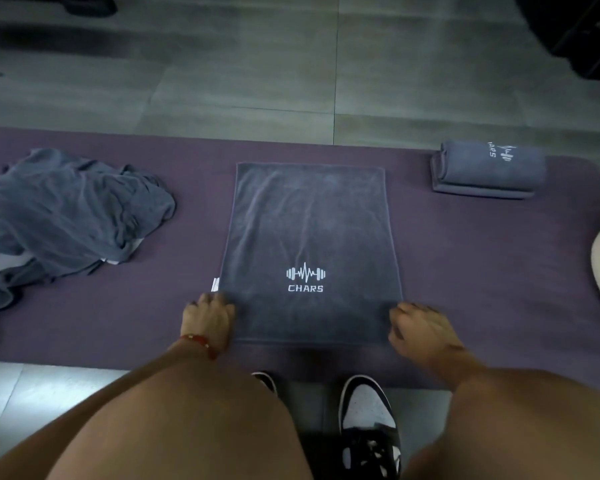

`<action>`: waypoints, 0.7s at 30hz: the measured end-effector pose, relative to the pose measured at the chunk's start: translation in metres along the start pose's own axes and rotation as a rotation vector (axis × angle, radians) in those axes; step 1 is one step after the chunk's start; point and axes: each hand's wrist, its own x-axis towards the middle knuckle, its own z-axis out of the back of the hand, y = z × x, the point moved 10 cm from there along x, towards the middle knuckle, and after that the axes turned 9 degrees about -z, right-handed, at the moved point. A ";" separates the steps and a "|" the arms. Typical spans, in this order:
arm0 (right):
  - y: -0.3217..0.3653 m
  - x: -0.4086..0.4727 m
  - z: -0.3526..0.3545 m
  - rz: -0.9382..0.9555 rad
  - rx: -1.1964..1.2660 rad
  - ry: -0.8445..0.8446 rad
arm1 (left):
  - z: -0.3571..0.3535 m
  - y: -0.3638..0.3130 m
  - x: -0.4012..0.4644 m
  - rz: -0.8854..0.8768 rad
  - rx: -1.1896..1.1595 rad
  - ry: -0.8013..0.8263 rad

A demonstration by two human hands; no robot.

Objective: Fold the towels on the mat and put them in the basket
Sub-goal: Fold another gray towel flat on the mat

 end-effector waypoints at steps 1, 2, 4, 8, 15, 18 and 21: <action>0.003 0.010 0.011 -0.002 -0.005 -0.033 | 0.014 -0.001 0.009 -0.006 -0.036 -0.063; 0.008 0.020 0.022 0.020 -0.004 -0.066 | 0.026 -0.002 0.020 -0.026 -0.087 -0.129; 0.022 0.044 0.040 0.097 0.036 -0.111 | 0.045 -0.005 0.049 -0.076 -0.188 -0.217; 0.046 0.106 0.036 0.188 0.019 -0.033 | 0.056 -0.006 0.121 -0.105 -0.256 -0.252; 0.009 0.144 -0.018 0.044 0.014 -0.156 | -0.010 0.035 0.174 0.015 -0.197 -0.208; 0.011 0.144 -0.013 0.070 0.025 -0.185 | -0.005 0.034 0.172 -0.027 -0.109 -0.263; 0.009 0.157 0.010 0.107 0.019 -0.212 | 0.009 0.037 0.180 -0.039 -0.055 -0.304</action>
